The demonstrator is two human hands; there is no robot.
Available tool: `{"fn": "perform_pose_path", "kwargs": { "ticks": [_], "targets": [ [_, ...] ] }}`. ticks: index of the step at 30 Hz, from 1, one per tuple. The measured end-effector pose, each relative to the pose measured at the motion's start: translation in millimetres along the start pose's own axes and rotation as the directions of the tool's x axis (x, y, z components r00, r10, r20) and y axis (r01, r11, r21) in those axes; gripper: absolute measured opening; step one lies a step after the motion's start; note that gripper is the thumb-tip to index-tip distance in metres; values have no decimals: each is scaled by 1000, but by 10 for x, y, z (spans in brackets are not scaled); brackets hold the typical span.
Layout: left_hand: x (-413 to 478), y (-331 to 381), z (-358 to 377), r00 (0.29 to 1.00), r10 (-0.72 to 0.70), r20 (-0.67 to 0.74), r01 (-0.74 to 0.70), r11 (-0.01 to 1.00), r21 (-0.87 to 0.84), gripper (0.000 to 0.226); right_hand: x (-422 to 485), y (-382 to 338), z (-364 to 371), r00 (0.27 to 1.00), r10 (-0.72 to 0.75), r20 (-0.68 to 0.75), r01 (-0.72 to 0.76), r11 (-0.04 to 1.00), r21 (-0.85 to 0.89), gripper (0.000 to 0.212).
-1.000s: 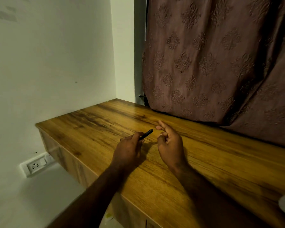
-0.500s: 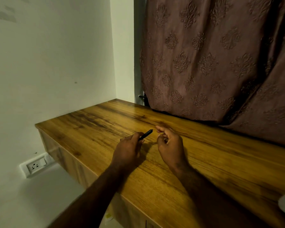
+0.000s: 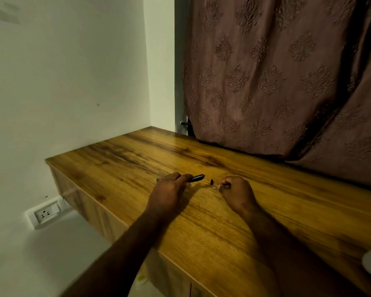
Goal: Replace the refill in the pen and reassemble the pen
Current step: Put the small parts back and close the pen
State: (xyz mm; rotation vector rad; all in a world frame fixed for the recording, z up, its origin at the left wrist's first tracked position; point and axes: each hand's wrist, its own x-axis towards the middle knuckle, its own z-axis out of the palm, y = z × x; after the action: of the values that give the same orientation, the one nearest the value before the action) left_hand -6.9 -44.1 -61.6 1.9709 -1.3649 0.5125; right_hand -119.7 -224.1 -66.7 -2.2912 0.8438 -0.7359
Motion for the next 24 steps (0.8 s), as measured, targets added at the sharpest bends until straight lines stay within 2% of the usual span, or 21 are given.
{"fn": "perform_pose_path", "kwargs": {
  "ticks": [9,17,20,23,24],
  "targets": [
    [11,-16,33,1000,-12,18,12,999,36,33,20,-72,27,999,6,35,-3,996,-85,11],
    [6,-10,16,1000,-17,19,16,999,36,34,-10,-130,51,1000,-2,-28,-3,985,-173,13],
    [3,-2,6,999,-26,23,26,999,28,36,-39,-117,19,995,-33,-96,38,998,49,11],
    [-7,7,-3,999,-39,28,38,999,13,48,-101,-180,-46,983,3,-182,58,942,329,7],
    [-8,3,-1,999,-40,28,39,999,16,46,-118,-214,-54,981,16,-192,62,917,395,7]
  ]
}}
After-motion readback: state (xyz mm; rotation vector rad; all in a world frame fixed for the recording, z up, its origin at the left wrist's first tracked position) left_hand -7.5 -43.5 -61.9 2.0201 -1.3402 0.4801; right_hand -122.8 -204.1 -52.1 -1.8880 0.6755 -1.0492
